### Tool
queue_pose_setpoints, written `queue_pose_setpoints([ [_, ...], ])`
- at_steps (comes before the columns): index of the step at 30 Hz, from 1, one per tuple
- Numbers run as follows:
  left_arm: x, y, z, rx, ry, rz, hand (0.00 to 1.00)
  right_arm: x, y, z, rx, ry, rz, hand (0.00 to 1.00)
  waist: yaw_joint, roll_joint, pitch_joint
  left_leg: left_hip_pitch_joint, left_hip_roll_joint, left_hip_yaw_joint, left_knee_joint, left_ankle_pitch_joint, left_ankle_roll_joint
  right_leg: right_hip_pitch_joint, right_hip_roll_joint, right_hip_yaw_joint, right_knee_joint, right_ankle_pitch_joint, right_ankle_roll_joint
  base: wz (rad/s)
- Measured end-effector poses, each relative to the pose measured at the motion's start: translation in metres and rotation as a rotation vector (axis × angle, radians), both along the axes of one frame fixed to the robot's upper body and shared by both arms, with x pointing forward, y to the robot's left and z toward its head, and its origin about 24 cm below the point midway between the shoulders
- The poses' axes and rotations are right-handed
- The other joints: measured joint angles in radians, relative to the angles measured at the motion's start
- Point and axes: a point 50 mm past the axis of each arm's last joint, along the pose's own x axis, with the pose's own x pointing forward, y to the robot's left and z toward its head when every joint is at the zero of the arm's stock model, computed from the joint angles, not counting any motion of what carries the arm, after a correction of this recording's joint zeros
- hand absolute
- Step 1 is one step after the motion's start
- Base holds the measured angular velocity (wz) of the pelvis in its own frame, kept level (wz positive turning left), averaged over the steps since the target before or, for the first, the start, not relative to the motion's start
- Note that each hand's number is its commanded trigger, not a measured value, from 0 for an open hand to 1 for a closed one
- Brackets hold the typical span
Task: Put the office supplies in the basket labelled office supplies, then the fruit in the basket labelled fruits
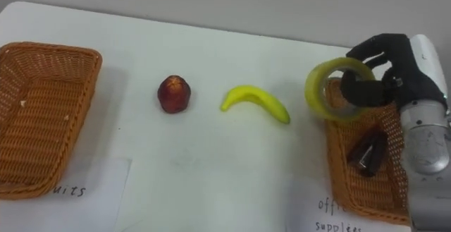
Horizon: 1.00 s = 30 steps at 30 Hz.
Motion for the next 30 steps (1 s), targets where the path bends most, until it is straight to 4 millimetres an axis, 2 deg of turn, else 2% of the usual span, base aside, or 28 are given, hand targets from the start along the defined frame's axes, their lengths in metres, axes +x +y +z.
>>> queue_pose_setpoints([
  [2,0.0,0.001,0.001,0.002,-0.001,-0.001,0.0,-0.003,-0.008,-0.007,0.013,0.027,-0.031,1.0,-0.002,-0.008,-0.0045,0.008,0.0,0.0,0.0,0.0,0.0,0.001,0.0,-0.002,0.002,0.0,0.0,0.0],
  [4,-0.001,0.001,0.0,-0.001,0.001,-0.002,0.0,-0.006,-0.013,-0.012,0.02,0.043,-0.055,1.0,-0.005,-0.012,-0.0042,0.013,0.0,-0.001,-0.001,0.0,0.0,0.004,0.0,-0.002,0.008,0.0,0.0,0.0],
  [10,-0.001,0.002,0.001,-0.002,-0.002,0.007,0.0,-0.013,-0.028,-0.027,0.077,0.087,-0.133,1.0,-0.006,-0.024,0.0021,0.015,0.0,0.0,-0.001,0.0,0.0,0.005,-0.002,-0.002,0.017,0.0,0.0,0.01],
  [21,-0.002,0.002,0.001,-0.001,0.001,0.009,0.0,-0.019,-0.033,-0.036,0.094,0.112,-0.168,1.0,-0.028,-0.015,0.008,0.012,-0.001,0.005,-0.002,0.0,0.0,0.0,-0.001,0.002,0.015,0.0,0.0,-0.02],
  [26,-0.002,0.002,0.001,-0.002,0.001,0.009,0.0,-0.025,-0.035,-0.044,0.096,0.146,-0.176,1.0,-0.022,-0.009,0.005,0.013,0.0,0.026,-0.002,0.0,0.0,-0.009,-0.001,0.003,0.016,0.0,0.0,-0.11],
  [30,-0.002,0.002,0.001,-0.003,0.002,0.01,0.0,-0.025,-0.035,-0.044,0.099,0.154,-0.169,1.0,-0.024,-0.005,0.0025,0.013,0.0,0.026,-0.002,0.0,0.0,-0.017,0.0,0.003,0.016,0.0,0.0,-0.09],
])
